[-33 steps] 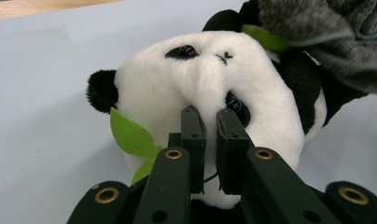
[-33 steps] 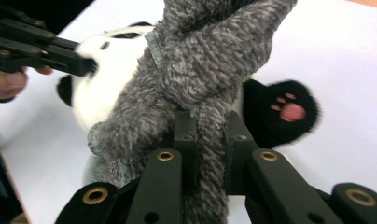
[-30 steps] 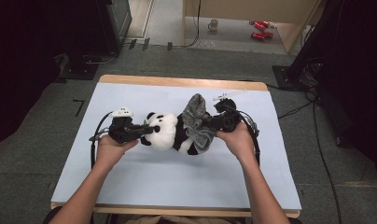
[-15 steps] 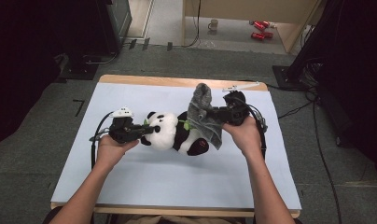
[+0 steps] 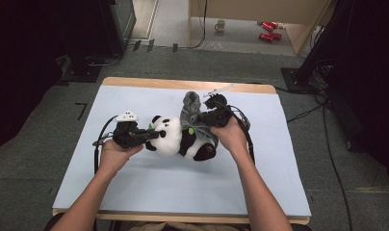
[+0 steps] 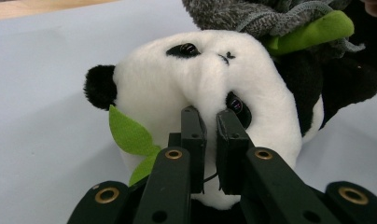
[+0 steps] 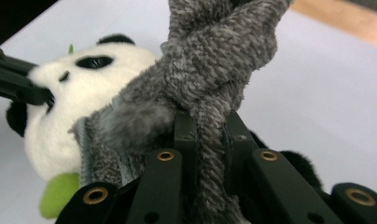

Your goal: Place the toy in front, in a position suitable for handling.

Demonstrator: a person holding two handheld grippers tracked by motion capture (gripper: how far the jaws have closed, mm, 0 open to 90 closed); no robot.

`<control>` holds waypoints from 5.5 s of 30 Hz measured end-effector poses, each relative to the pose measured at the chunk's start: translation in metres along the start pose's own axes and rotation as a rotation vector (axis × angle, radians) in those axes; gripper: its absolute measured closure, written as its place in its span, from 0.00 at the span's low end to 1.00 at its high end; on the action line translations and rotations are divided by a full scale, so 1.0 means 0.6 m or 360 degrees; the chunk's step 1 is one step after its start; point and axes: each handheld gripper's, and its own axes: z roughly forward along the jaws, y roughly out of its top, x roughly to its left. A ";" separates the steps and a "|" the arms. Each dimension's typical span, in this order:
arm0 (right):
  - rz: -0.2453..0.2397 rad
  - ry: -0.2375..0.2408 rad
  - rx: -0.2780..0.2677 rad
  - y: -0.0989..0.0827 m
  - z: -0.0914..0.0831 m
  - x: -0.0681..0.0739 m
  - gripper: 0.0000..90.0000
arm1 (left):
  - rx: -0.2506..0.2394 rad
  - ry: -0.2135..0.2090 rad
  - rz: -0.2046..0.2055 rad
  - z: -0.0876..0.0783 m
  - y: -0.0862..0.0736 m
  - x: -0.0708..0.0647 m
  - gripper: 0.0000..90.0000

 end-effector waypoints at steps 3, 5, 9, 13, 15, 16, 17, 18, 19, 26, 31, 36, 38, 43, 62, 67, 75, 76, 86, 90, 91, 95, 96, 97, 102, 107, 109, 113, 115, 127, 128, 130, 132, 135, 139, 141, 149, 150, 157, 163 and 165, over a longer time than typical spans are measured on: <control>0.0037 0.0081 0.0006 -0.006 0.000 0.000 0.89 | 0.0009 0.0007 0.0000 0.001 -0.001 0.000 0.94; 0.0032 0.0095 0.0011 -0.007 -0.002 0.001 0.89 | 0.0011 0.0014 0.0002 0.002 -0.001 -0.002 0.94; 0.0014 0.0173 0.0016 -0.013 -0.014 0.013 0.89 | 0.0005 0.0010 0.0010 0.003 0.000 -0.004 0.94; -0.0048 0.0253 0.0010 -0.017 -0.024 0.039 0.89 | 0.0003 0.0006 0.0009 0.004 0.001 -0.006 0.94; -0.0057 0.0280 0.0006 -0.015 -0.025 0.044 0.89 | -0.0002 0.0005 0.0005 0.004 0.002 -0.006 0.94; -0.0077 0.0330 0.0008 -0.012 -0.024 0.060 0.89 | -0.0008 0.0002 0.0000 0.005 0.003 -0.007 0.94; -0.0095 0.0332 0.0011 -0.010 -0.022 0.066 0.89 | -0.0011 0.0000 -0.0006 0.005 0.003 -0.008 0.94; -0.0122 0.0328 0.0026 -0.008 -0.020 0.077 0.89 | -0.0011 0.0000 -0.0006 0.005 0.003 -0.008 0.94; -0.0138 0.0327 0.0029 -0.006 -0.017 0.085 0.89 | -0.0007 -0.0002 -0.0007 0.004 0.003 -0.007 0.94; -0.0192 0.0374 0.0048 0.003 -0.003 0.116 0.89 | -0.0006 -0.0008 -0.0019 0.004 0.003 -0.007 0.94; -0.0222 0.0423 0.0073 0.010 0.013 0.142 0.89 | -0.0013 -0.0013 -0.0029 0.004 0.004 -0.007 0.94; -0.0229 0.0511 0.0053 0.017 0.016 0.162 0.89 | -0.0020 -0.0018 -0.0042 0.004 0.004 -0.005 0.94; -0.0218 0.0558 0.0002 0.023 0.006 0.172 0.89 | -0.0016 -0.0018 -0.0055 0.004 0.003 -0.001 0.94; -0.0176 0.0680 -0.0116 0.029 -0.014 0.183 0.89 | -0.0029 -0.0032 -0.0085 0.003 0.003 0.002 0.94; -0.0202 0.0256 0.0085 -0.043 0.009 0.121 0.90 | 0.0017 -0.0005 -0.0124 0.008 0.007 0.014 0.95; -0.0178 0.0233 0.0121 -0.060 -0.005 0.107 0.90 | 0.0021 0.0002 -0.0140 0.009 0.009 0.019 0.95; -0.0124 0.0236 0.0129 -0.079 -0.023 0.078 0.90 | 0.0020 -0.0010 -0.0134 0.007 0.011 0.020 0.95; -0.0115 0.0225 0.0124 -0.082 -0.029 0.071 0.90 | 0.0019 -0.0017 -0.0135 0.007 0.011 0.021 0.95; -0.0061 0.0154 0.0097 -0.088 -0.054 0.039 0.90 | -0.0009 -0.0084 -0.0098 0.004 0.012 0.014 0.94; -0.0050 0.0133 0.0085 -0.083 -0.051 0.035 0.90 | -0.0042 -0.0101 -0.0043 0.000 0.009 0.013 0.82; -0.0047 0.0129 0.0077 -0.079 -0.050 0.035 0.90 | -0.0069 -0.0092 0.0010 -0.005 0.006 0.012 0.73; -0.0046 0.0117 0.0057 -0.066 -0.044 0.034 0.90 | -0.0075 -0.0178 0.0142 -0.013 -0.004 0.015 0.51; -0.0039 0.0117 0.0054 -0.063 -0.043 0.033 0.90 | -0.0076 -0.0192 0.0165 -0.014 -0.007 0.015 0.47; -0.0039 0.0117 0.0054 -0.063 -0.043 0.033 0.90 | -0.0076 -0.0192 0.0165 -0.014 -0.007 0.015 0.43; -0.0054 0.0124 0.0041 -0.052 -0.036 0.031 0.90 | -0.0079 -0.0207 0.0275 -0.015 -0.021 0.021 0.31; -0.0014 0.0135 0.0026 -0.042 -0.037 0.020 0.90 | -0.0038 -0.0170 0.0319 0.014 -0.028 0.027 0.27; -0.0003 0.0136 0.0015 -0.039 -0.035 0.019 0.90 | -0.0081 -0.0132 0.0346 0.023 -0.028 0.028 0.23; 0.0017 0.0187 -0.0034 -0.032 -0.029 0.015 0.89 | -0.0100 -0.0009 0.0355 0.044 -0.031 0.030 0.25; 0.0021 0.0188 -0.0041 -0.030 -0.025 0.014 0.89 | -0.0091 0.0028 0.0337 0.055 -0.032 0.028 0.30; 0.0015 0.0162 -0.0039 -0.020 -0.022 0.014 0.89 | -0.0045 0.0112 0.0225 0.053 -0.020 0.011 0.71; 0.0012 0.0146 -0.0032 -0.018 -0.025 0.013 0.89 | -0.0029 0.0082 0.0182 0.051 -0.018 0.011 0.73; 0.0006 0.0112 -0.0038 -0.013 -0.032 0.007 0.89 | -0.0021 0.0029 0.0112 0.045 -0.014 0.011 0.74; 0.0014 0.0091 -0.0048 -0.009 -0.042 0.001 0.89 | -0.0006 -0.0007 0.0064 0.041 -0.011 0.008 0.75; 0.0013 0.0035 -0.0075 0.000 -0.062 -0.007 0.89 | 0.0031 -0.0025 0.0036 0.032 -0.005 -0.001 0.75; 0.0036 -0.0036 -0.0145 0.008 -0.087 -0.013 0.89 | 0.0056 -0.0023 -0.0004 0.025 -0.005 -0.006 0.75; 0.0045 -0.0051 -0.0160 0.010 -0.093 -0.015 0.89 | 0.0059 -0.0014 -0.0027 0.023 -0.006 -0.006 0.75; 0.0091 0.0229 -0.0305 0.036 -0.109 0.020 0.89 | 0.0037 0.0012 -0.0089 0.024 0.001 -0.014 0.75; 0.0070 0.0249 -0.0306 0.041 -0.109 0.031 0.89 | 0.0038 0.0009 -0.0098 0.024 0.001 -0.013 0.75; -0.0019 0.0391 -0.0284 0.064 -0.091 0.098 0.89 | 0.0040 0.0013 -0.0117 0.023 0.002 -0.013 0.74; -0.0002 0.0483 -0.0218 0.060 -0.047 0.125 0.89 | 0.0023 -0.0015 -0.0158 0.019 0.004 -0.011 0.74; 0.0019 0.0475 -0.0159 0.051 -0.023 0.124 0.89 | 0.0021 -0.0012 -0.0161 0.018 0.004 -0.010 0.74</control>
